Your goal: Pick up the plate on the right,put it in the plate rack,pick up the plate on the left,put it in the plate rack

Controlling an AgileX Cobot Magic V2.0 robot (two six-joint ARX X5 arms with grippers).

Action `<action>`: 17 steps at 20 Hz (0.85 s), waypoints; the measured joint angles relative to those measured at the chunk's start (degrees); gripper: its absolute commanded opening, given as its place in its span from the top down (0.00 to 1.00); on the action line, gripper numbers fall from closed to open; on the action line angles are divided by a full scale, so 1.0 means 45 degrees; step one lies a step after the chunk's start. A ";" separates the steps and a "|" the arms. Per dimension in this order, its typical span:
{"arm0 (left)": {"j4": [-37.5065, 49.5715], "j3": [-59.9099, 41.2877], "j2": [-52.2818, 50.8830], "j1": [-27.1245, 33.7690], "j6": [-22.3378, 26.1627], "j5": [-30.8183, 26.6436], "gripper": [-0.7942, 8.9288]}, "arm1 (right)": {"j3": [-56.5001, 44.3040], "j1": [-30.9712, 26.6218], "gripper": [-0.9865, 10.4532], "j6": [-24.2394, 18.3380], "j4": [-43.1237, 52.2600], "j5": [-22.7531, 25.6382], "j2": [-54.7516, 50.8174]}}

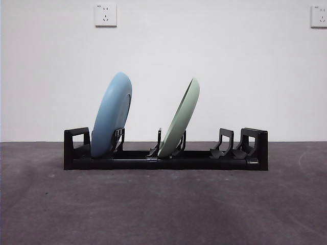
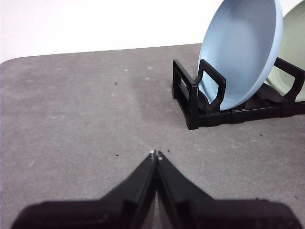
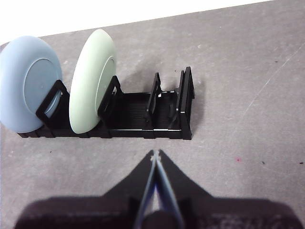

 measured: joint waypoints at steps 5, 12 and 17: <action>0.0000 0.0000 0.0000 0.0000 -0.0005 0.0000 0.92 | 0.0000 -0.0010 0.91 -0.1098 -0.0661 0.0053 -0.0374; 0.0000 0.0000 0.0000 0.0000 0.0000 0.0000 0.92 | -0.3759 -0.1190 0.91 -0.2905 0.4998 -0.0049 -0.3915; 0.0000 0.0000 0.0000 0.0000 -0.0005 0.0005 0.92 | -0.6950 -0.2132 0.91 -0.2647 0.5887 -0.0044 -0.6125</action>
